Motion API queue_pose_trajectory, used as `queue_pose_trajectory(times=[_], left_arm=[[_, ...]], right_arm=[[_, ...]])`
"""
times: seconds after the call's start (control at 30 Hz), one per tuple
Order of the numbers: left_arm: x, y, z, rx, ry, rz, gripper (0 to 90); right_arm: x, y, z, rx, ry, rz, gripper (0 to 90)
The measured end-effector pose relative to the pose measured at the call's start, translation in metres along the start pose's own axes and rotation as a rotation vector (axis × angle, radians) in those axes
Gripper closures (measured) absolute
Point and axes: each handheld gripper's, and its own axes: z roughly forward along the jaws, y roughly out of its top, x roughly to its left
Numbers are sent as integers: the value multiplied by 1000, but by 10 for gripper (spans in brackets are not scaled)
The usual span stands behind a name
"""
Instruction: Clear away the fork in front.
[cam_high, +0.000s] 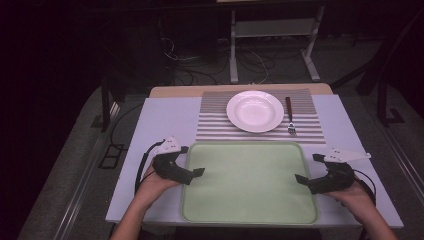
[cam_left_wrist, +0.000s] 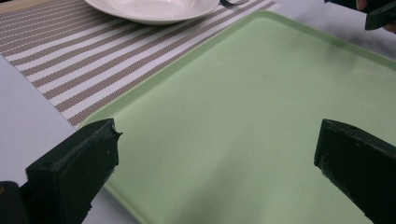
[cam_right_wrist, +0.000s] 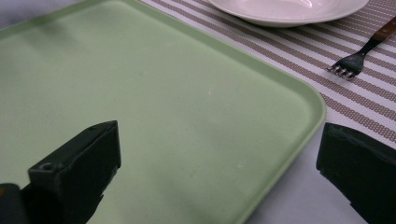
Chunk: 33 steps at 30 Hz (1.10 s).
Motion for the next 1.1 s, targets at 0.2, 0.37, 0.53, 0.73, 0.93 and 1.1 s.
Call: queue_pose_trajectory(times=[0.2,0.37,0.53,0.73,0.93,1.1], left_arm=[[2,-3,1,6,7,-11,0],[1,-4,0,5,9,-13,0],[1,-5,-1,5,6,-18,0],[1,-6,0,9,7,-21,0],[1,-6,0,6,8,-20,0],[1,-6,-1,1,8,-26,0]], right_arm=[[-5,2,3,13,3,22,1],[-7,5,4,23,2,37,1],[-9,10,7,26,-13,40,1],[-13,14,10,32,-19,57,1],[-16,17,13,40,-23,73,1],[-19,20,16,56,-27,78,0]])
